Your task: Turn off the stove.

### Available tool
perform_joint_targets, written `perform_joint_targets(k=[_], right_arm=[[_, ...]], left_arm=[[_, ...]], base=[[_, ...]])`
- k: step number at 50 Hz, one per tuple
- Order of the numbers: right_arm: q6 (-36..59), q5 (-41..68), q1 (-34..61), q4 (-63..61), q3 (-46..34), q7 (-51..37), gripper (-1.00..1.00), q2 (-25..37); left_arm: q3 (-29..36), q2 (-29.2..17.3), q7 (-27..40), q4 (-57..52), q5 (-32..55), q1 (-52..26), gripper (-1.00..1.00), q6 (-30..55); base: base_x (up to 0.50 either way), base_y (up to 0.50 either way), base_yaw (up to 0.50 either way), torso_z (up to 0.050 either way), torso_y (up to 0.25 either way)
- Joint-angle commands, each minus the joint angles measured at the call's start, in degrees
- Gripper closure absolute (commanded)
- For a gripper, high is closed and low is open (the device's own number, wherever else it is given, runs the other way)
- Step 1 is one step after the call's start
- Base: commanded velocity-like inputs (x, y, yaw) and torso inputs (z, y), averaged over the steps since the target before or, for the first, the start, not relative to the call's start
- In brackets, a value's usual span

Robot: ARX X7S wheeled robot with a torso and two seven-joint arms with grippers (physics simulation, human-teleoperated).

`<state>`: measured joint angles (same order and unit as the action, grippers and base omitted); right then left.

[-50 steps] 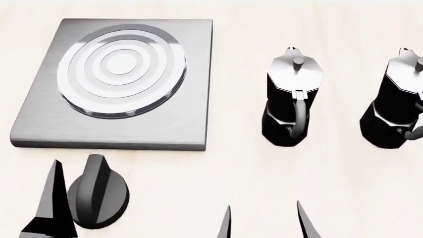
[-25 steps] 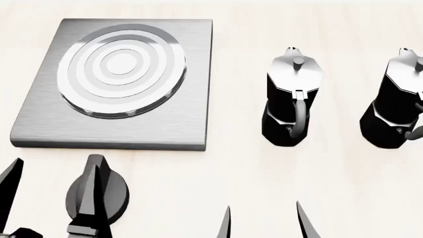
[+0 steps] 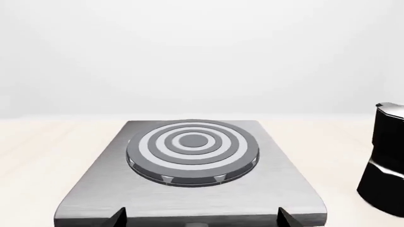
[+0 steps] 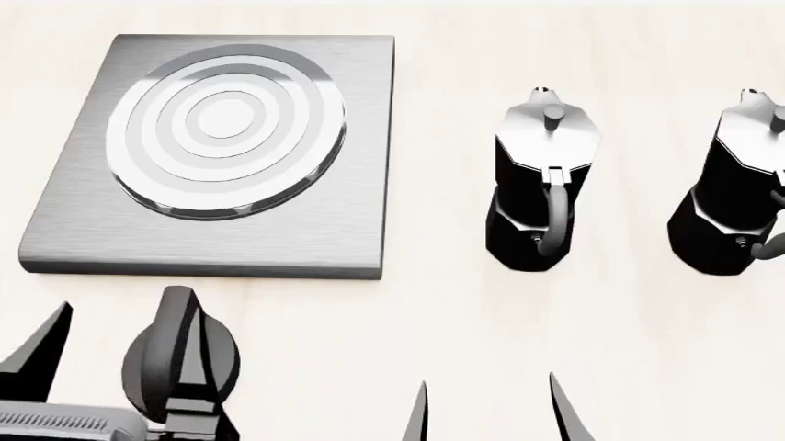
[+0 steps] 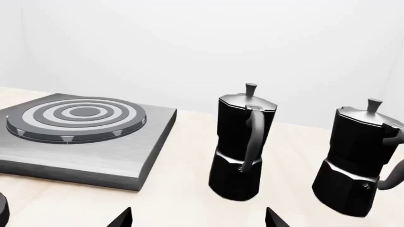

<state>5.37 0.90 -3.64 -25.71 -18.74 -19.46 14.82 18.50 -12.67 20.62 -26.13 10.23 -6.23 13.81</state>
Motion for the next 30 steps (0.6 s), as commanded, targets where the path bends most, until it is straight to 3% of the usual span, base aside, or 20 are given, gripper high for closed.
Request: perform_joint_targets(k=[1, 30], right_arm=[[-0.09, 0.22, 0.09, 0.20, -0.24, -0.27, -1.00, 0.22], [0.04, 0.60, 0.31, 0.12, -0.83, -0.93, -1.00, 0.80]], left_arm=[[0.04, 0.39, 0.99, 4.26, -0.86, -1.09, -1.00, -1.37], [0.76, 1.23, 1.69, 13.32, -0.87, -3.52, -1.00, -3.31]], base=[[0.00, 0.00, 0.00, 0.000, 0.000], [0.00, 0.00, 0.00, 0.000, 0.000]])
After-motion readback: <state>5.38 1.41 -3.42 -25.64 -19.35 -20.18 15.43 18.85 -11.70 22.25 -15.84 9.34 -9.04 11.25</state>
